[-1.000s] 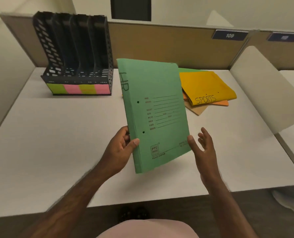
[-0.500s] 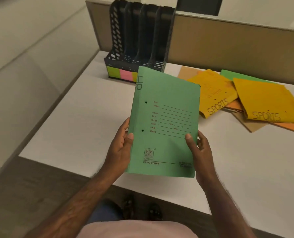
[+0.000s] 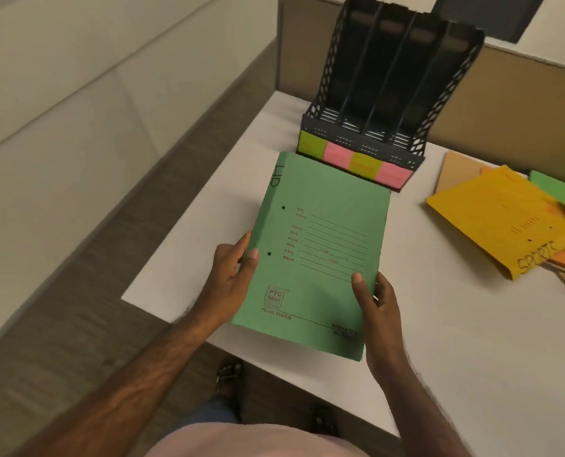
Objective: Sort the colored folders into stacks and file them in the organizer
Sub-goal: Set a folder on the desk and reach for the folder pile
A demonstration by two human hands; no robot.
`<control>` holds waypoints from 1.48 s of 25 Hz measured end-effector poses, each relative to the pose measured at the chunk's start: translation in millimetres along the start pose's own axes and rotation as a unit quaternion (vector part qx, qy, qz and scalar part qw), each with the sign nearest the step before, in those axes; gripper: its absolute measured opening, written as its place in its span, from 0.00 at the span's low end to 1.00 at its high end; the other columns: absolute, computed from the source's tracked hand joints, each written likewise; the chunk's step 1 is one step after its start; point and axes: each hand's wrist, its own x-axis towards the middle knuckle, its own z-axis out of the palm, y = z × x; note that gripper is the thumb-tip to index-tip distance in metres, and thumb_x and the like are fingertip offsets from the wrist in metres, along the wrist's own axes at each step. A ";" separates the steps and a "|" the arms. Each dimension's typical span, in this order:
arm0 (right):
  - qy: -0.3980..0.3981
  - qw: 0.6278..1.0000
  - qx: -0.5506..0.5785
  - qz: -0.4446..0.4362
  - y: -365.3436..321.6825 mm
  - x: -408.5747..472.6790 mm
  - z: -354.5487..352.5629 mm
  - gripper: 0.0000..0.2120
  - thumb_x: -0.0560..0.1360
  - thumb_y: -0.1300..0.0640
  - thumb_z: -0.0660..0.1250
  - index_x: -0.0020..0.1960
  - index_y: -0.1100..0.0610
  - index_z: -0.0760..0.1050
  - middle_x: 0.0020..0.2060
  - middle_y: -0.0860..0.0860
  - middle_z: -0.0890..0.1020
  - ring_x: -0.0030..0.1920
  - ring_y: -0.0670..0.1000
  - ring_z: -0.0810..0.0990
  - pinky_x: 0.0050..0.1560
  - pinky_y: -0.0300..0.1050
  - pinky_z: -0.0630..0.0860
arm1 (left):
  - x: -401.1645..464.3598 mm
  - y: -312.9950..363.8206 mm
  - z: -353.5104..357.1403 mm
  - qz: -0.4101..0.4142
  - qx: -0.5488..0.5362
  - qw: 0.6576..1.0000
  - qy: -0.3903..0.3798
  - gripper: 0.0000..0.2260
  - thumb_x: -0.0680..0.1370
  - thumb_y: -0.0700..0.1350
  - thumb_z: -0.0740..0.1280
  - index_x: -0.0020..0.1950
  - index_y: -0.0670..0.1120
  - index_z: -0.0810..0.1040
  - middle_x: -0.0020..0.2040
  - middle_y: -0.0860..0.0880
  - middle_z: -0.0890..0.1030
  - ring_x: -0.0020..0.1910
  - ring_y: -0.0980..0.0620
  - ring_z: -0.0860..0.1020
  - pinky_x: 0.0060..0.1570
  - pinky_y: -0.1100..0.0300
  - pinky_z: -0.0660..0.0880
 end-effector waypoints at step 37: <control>0.036 0.976 -0.214 0.000 17.6 -24.8 93.5 0.41 0.78 0.38 0.73 0.84 0.49 0.59 0.83 0.45 0.62 0.82 0.48 0.62 0.80 0.50 0.64 | 48.5 -51.3 -75.8 0.009 0.358 0.933 0.025 0.26 0.83 0.56 0.66 0.76 0.41 0.72 0.71 0.40 0.74 0.71 0.39 0.69 0.68 0.38 0.70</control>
